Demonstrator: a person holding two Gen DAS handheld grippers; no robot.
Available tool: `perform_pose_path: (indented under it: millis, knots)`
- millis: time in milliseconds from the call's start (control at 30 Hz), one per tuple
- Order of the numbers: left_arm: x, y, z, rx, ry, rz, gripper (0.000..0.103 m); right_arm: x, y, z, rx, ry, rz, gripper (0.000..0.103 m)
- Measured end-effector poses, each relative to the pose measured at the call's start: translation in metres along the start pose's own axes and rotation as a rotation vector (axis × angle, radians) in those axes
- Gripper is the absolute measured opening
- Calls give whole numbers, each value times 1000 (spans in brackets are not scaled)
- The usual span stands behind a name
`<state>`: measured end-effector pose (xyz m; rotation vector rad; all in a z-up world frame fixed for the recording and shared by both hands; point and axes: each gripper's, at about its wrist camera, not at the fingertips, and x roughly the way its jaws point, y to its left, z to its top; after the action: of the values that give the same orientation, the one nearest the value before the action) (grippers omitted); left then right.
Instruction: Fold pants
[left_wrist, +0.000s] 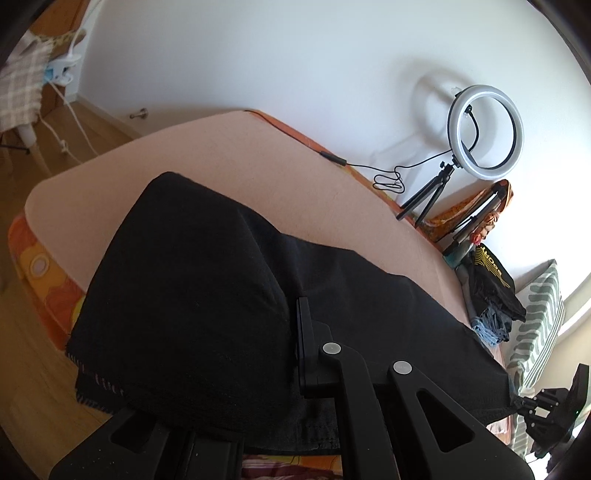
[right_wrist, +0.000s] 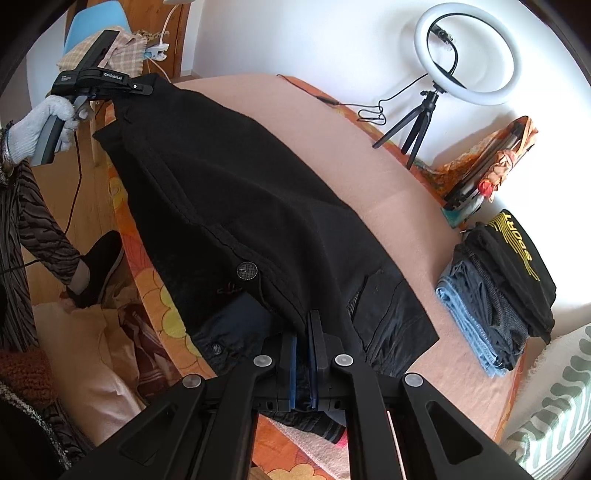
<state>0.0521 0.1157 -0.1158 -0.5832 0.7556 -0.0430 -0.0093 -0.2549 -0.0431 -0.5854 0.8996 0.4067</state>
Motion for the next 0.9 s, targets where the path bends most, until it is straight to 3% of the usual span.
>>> perform_pose_path:
  millis: [133,267,367,533,767,900]
  knots:
    - [4,23,-19,-85,31,-25,4,14,16,-11,-39,52,7,2]
    - [-1,43,-25,-159,20,38,18,25,21,-17,-40,87,4,2]
    - [-7,60,-18,-218,-13,37,17,30,22,-18,-30,100,-3,2]
    - [-2,50,-6,-132,-17,66,7,39,26,-14,-38,105,-52,2]
    - [3,28,3,0,-14,61,7,27,8,-12,-29,84,-146,2]
    - [5,47,-3,-27,26,104,7,22,9,-17,-1,76,-127,2]
